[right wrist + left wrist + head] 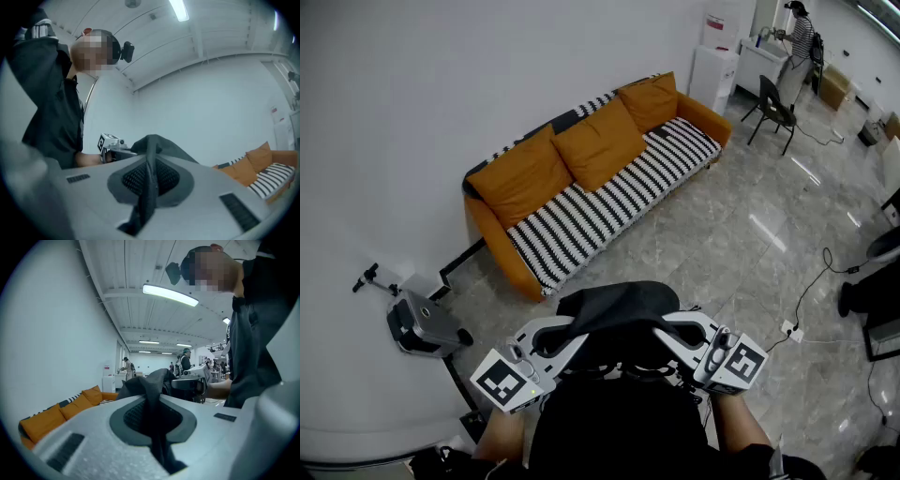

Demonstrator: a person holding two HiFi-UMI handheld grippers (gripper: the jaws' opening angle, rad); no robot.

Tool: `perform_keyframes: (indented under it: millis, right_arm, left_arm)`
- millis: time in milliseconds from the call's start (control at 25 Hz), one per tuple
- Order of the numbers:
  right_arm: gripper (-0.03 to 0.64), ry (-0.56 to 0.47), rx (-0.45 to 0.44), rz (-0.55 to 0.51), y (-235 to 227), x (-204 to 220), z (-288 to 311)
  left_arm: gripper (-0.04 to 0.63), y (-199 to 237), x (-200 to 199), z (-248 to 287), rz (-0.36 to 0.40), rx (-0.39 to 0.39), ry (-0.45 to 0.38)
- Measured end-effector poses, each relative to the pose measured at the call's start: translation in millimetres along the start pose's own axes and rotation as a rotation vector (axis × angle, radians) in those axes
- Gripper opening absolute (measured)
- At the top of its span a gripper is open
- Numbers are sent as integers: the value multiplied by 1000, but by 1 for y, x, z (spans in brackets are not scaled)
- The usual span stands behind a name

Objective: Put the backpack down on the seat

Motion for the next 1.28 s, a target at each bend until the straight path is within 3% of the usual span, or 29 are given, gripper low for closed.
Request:
perform_keyframes:
  millis: [120, 280, 1280]
  right_arm:
    - [28, 8, -4, -6, -2, -1, -7]
    - [28, 15, -8, -6, -5, 2, -12]
    - [28, -17, 2, 19, -15, 5, -32]
  left_arm:
    - [29, -1, 3, 4, 32, -6, -13]
    - [29, -9, 4, 10, -24, -12, 10]
    - [29, -17, 9, 30, -10, 0, 31]
Point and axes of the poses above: the fingertips, and each gripper's own axes: z forward along the fingers, y to its left, x out of its underside, the point moved 7 cm from there along -z, backward along the fingers
